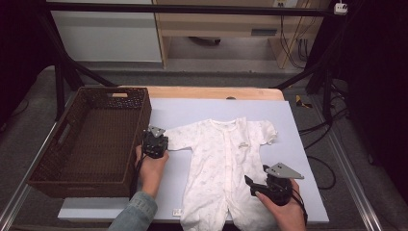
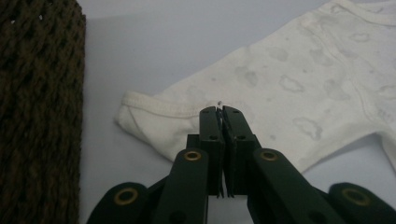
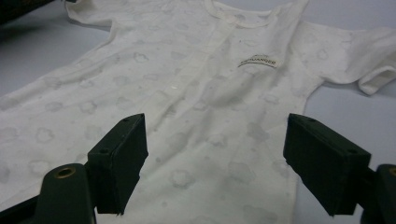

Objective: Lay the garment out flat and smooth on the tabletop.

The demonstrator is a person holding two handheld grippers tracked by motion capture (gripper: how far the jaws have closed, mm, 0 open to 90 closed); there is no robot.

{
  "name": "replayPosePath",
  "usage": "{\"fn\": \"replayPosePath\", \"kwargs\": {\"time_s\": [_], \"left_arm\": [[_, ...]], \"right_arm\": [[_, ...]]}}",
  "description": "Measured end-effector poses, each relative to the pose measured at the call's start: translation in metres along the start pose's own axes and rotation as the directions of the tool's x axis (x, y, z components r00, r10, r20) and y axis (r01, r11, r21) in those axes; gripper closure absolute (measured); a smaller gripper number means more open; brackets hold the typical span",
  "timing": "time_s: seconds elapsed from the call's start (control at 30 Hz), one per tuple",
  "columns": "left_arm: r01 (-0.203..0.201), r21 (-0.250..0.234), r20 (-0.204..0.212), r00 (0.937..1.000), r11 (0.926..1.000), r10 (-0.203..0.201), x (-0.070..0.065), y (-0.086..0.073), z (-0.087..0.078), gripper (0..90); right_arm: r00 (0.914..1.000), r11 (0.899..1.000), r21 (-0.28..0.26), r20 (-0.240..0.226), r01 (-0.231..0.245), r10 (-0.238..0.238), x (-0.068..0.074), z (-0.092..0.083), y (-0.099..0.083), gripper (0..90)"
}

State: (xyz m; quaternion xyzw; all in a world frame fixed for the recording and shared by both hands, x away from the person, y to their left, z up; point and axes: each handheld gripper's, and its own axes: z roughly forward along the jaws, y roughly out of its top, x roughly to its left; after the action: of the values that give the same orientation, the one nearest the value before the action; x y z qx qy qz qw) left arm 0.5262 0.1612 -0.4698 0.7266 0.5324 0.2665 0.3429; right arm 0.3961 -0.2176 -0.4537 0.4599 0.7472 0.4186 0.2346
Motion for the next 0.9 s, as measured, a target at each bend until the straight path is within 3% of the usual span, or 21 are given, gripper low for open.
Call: {"fn": "replayPosePath", "kwargs": {"time_s": [0.2,0.3,0.53,0.67,0.9], "left_arm": [[0.008,-0.038,0.029,0.9995,0.9992,-0.007,-0.01,-0.009,-0.013,67.2],[0.012,-0.089,0.057,0.9984,0.996,-0.007,-0.011,-0.014,-0.023,60.4],[-0.037,-0.171,0.132,0.9894,0.9846,0.06,-0.019,-0.027,-0.044,50.7],[-0.046,-0.189,0.165,0.9833,0.9809,0.077,-0.023,-0.03,-0.05,46.3],[-0.038,-0.217,0.194,0.9776,0.9754,0.081,-0.028,-0.032,-0.059,28.1]], "right_arm": [[0.9999,1.0,-0.014,0.014,-0.007,0.008,-0.004,-0.003,0.001,21.8],[0.9992,1.0,-0.02,0.038,-0.011,0.012,-0.012,-0.004,0.005,19.9],[0.9908,0.998,-0.033,0.123,-0.054,0.057,-0.053,0.003,0.019,15.2],[0.9824,0.997,-0.021,0.168,-0.08,0.082,-0.077,0.018,0.026,25.3],[0.9707,0.992,-0.014,0.202,-0.129,0.129,-0.113,0.046,0.046,35.4]]}}
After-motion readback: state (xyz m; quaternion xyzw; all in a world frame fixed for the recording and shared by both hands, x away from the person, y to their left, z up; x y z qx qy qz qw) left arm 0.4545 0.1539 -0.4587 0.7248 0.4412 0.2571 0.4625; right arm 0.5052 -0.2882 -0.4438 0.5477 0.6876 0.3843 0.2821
